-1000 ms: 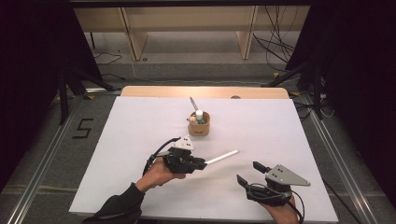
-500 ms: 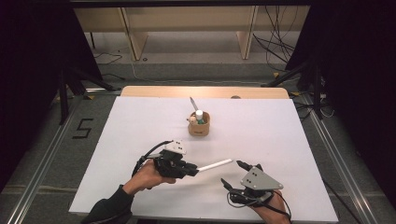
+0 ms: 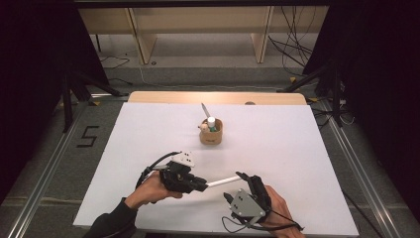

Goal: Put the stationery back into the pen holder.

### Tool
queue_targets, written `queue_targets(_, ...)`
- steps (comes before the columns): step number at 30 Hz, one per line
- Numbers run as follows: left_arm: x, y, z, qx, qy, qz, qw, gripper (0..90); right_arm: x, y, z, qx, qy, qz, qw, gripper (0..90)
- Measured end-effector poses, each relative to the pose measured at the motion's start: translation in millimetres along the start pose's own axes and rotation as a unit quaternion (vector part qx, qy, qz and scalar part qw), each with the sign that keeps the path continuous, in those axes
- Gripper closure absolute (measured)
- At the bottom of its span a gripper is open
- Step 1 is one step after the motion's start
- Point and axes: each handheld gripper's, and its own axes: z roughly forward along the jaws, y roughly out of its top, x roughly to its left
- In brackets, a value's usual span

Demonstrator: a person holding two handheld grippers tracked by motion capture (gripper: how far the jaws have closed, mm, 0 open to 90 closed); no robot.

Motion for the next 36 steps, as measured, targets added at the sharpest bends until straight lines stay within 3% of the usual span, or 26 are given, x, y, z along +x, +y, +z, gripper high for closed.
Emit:
queue_targets(6, -2.6, 1.0, 0.8, 0.010, -0.007, 0.004, 0.9999, 77.8, 12.2, 3.2, 7.0, 0.017, -0.023, -0.067, 0.9973, 36.6)
queue_targets(10, -3.3, 1.7, 0.0, 0.013, -0.010, 0.005, 0.9999, 77.8, 18.1, 5.1, 11.5, 0.027, -0.033, -0.118, 0.9921, 41.4)
queue_targets(13, -4.2, 2.1, -1.4, 0.014, -0.013, 0.003, 0.9998, 77.8, 21.2, 4.9, 14.1, 0.034, -0.041, -0.141, 0.9885, 44.1)
queue_targets(21, -5.5, 2.9, -2.2, 0.019, -0.017, 0.007, 0.9997, 77.8, 25.1, 1.3, 16.8, 0.045, -0.052, -0.173, 0.9826, 48.8)
queue_targets(32, -6.2, 4.6, -0.4, 0.026, -0.021, 0.003, 0.9994, 77.8, 33.5, 7.6, 20.0, 0.044, -0.050, -0.195, 0.9786, 53.4)
queue_targets(36, -6.7, 5.4, 0.2, 0.027, -0.021, 0.001, 0.9994, 77.7, 36.7, 10.5, 22.6, 0.041, -0.045, -0.211, 0.9755, 55.0)
